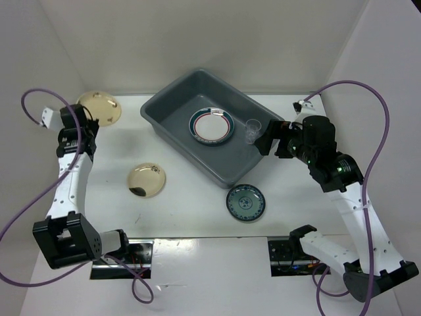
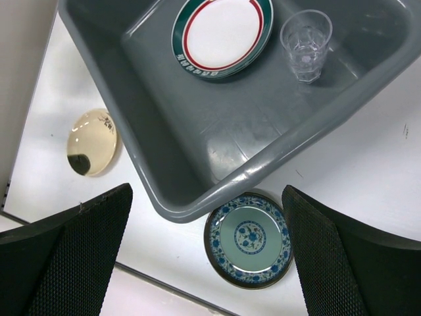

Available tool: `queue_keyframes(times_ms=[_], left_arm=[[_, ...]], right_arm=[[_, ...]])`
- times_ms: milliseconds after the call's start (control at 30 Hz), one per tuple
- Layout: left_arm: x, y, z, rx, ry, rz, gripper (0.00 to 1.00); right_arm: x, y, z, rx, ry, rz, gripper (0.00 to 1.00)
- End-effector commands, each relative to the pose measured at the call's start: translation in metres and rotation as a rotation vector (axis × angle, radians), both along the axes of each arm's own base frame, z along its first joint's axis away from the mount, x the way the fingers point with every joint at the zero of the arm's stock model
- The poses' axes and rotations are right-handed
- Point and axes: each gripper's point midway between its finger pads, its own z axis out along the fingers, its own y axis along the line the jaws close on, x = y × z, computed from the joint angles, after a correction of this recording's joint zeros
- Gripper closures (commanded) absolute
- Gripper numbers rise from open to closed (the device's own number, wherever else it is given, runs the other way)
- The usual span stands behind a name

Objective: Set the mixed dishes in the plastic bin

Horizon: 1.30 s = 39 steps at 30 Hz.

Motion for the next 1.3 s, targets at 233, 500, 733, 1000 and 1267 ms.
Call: queue_keyframes(times_ms=[233,500,733,1000,1267], left_arm=[[0.091,-0.195,0.125,0.033,-0.260,-0.678,1.00],[0.132,-0.348,0.029,0.003,-0.012,-1.029,1.00],[0.130,-0.373,-0.069,-0.021,0.202,-1.075,1.00],[0.134,-0.366,-0.122,0.002,0.288,-1.040,1.00],[0.137,-0.367,-0.166,0.002,0.351,-1.042,1.00]], right_arm=[[0.011,0.001,0.017,0.003,-0.062,0.003,0.01],[0.010,-0.007,0.026,-0.009,-0.084,-0.038,0.01],[0.004,-0.014,0.025,-0.008,-0.071,-0.072,0.01],[0.002,-0.013,0.019,0.008,-0.044,-0.083,0.01],[-0.005,-0.015,0.009,0.025,-0.017,-0.096,0.01]])
